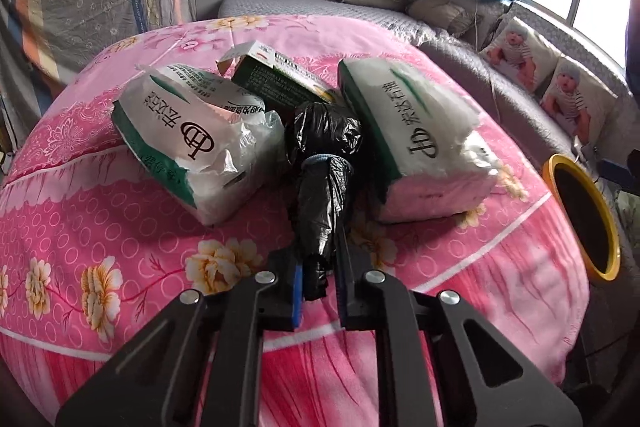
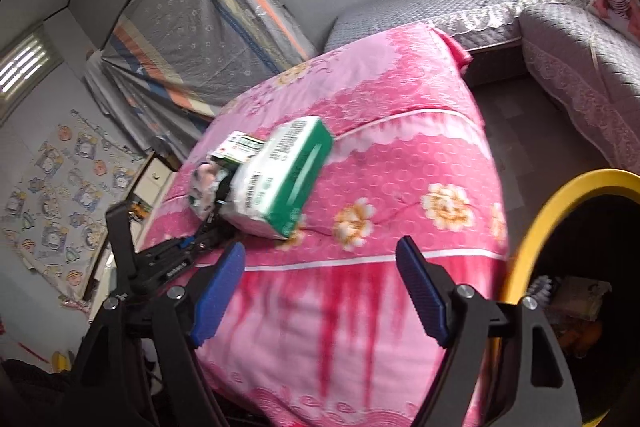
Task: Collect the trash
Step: 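Grasp the white wet-wipe packet with the right gripper while the left holds the black bag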
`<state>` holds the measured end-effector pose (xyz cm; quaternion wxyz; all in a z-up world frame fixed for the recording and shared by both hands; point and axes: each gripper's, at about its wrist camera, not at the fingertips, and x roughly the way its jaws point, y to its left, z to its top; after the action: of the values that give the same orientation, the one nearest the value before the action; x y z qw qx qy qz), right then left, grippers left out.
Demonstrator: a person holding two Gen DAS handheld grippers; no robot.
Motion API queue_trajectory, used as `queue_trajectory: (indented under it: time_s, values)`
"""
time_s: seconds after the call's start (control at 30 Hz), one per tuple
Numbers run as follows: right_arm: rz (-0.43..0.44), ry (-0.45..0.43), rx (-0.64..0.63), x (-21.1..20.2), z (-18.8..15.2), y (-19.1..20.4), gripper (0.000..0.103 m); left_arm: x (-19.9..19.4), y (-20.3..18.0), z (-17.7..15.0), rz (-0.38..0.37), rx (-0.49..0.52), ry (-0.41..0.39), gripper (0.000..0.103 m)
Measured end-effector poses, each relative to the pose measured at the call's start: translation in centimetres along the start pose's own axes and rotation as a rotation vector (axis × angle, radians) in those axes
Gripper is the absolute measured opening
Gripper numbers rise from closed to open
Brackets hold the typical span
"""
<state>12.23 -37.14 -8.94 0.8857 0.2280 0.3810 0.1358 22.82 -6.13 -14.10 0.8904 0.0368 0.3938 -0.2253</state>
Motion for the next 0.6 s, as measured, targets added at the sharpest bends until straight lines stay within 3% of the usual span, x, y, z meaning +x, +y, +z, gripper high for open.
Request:
queue_trajectory:
  time_s: [0.13,0.27,0.37,0.6]
  values:
    - [0.038,0.057,-0.058,1.9,0.7,2.9,0.085,-3.5,0.4,-1.0,-0.033,-0.02,-0.086,0.01]
    - [0.019,0.155,-0.07,5.4,1.5,5.2,0.086,-6.7,1.5,-2.5,-0.026,-0.05,-0.163,0.01]
    - [-0.01,0.208,-0.089,7.9,2.3,6.7,0.089,-8.1,2.1,-3.5,-0.034,-0.07,-0.185,0.01]
    - [-0.095,0.308,0.015,13.1,5.7,6.9,0.094,-10.0,2.8,-4.6,-0.055,-0.086,-0.219,0.01]
